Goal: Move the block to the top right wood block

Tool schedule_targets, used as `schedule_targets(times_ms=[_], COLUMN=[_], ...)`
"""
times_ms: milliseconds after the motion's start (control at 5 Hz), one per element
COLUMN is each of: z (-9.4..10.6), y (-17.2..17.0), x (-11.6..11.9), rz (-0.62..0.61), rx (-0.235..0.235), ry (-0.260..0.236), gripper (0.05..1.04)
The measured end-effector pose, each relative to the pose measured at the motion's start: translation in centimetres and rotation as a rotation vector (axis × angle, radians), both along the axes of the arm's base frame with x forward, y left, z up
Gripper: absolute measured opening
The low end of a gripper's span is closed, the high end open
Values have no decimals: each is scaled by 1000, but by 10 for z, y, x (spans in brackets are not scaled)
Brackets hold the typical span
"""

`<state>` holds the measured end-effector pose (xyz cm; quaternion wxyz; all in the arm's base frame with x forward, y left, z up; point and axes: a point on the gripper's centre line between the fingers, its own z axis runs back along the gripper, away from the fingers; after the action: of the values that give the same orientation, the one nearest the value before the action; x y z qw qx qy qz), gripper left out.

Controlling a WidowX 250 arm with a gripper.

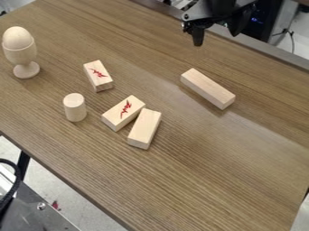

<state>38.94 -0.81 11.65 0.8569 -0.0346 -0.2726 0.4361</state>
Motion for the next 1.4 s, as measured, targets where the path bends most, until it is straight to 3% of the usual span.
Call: schedule_targets(times_ms=[200, 400, 800, 1000, 1400], z=[-11, -25, -17, -12, -15], y=[0, 9, 31, 40, 60], x=[-3, -25, -57, -65, -75], rz=[1, 45, 119, 155, 176], rx=[3, 17, 31, 16, 13], ry=[32, 80, 77, 74, 114], gripper=[999, 999, 999, 999, 999])
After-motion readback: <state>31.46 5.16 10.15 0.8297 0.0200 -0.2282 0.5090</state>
